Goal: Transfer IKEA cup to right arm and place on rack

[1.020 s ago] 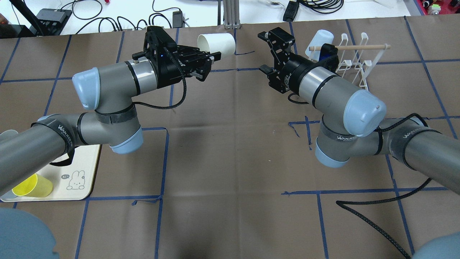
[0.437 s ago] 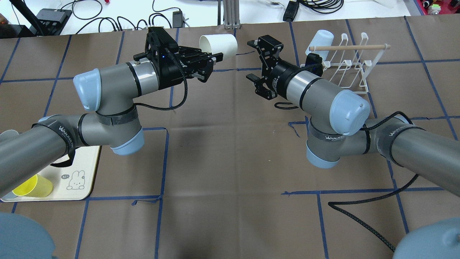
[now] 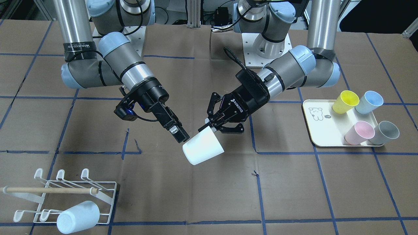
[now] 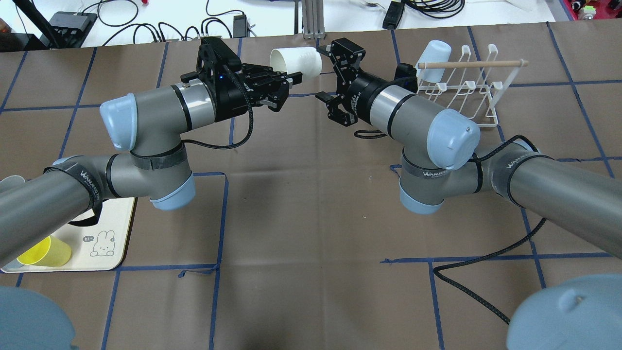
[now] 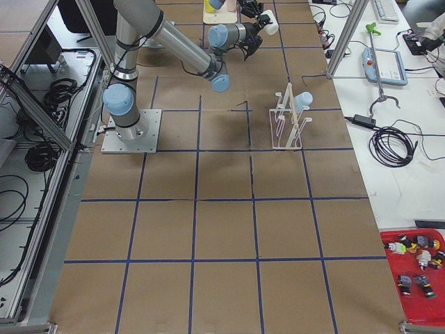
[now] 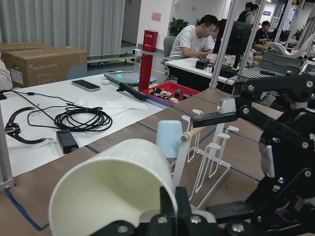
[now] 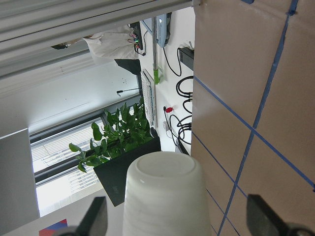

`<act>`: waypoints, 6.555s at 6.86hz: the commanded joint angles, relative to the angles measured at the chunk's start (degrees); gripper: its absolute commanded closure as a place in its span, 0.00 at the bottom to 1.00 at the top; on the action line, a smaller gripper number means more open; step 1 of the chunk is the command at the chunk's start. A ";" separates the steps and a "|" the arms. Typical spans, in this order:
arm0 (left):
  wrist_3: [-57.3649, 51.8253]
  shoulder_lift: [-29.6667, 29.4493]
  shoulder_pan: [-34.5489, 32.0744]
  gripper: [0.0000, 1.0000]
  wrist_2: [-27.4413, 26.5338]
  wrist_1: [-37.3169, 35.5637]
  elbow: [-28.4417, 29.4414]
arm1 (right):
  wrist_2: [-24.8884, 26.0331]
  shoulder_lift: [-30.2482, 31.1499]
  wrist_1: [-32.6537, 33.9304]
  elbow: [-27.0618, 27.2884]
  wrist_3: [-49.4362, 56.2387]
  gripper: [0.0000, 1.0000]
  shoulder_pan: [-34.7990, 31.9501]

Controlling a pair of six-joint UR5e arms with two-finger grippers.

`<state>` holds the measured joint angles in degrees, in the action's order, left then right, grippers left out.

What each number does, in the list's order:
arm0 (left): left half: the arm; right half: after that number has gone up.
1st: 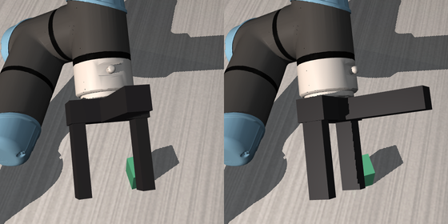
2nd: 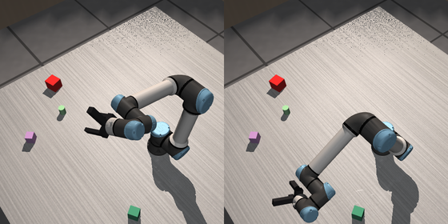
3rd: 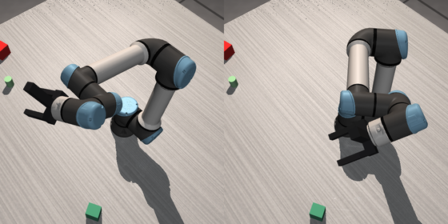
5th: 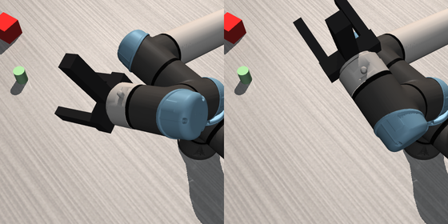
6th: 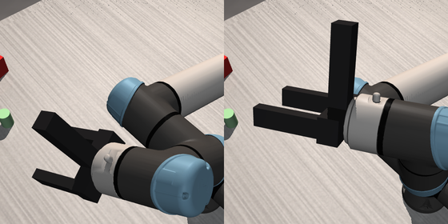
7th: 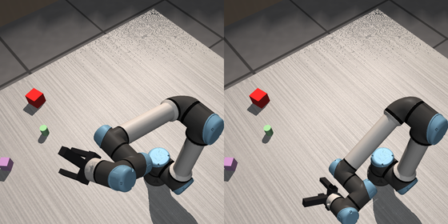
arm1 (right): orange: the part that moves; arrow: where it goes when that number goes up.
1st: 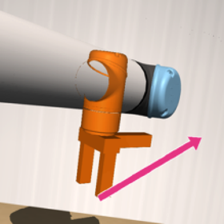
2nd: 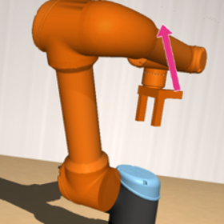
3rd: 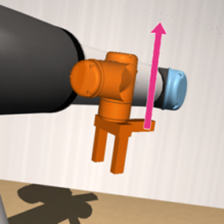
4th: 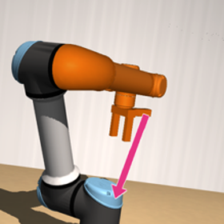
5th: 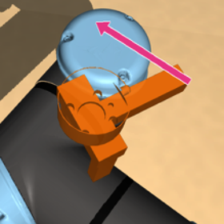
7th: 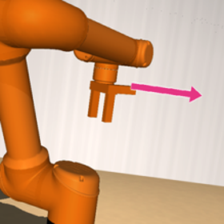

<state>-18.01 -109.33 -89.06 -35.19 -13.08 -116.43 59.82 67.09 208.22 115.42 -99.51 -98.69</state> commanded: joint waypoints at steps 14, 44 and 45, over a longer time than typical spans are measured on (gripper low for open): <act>2.01 0.43 -0.23 0.67 -0.32 -1.15 -0.64 | -0.23 -5.30 -1.94 -7.31 0.64 0.68 -2.03; 16.87 19.50 1.70 0.00 -52.79 101.51 24.23 | 9.52 -13.65 -1.94 -13.91 109.71 0.90 29.26; 16.87 19.42 1.70 0.00 -52.70 101.41 24.23 | 9.61 -13.83 -1.86 -13.64 109.71 0.89 29.26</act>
<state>-1.19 -89.94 -87.37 -87.86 88.58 -92.14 69.37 53.45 206.28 101.41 10.20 -69.42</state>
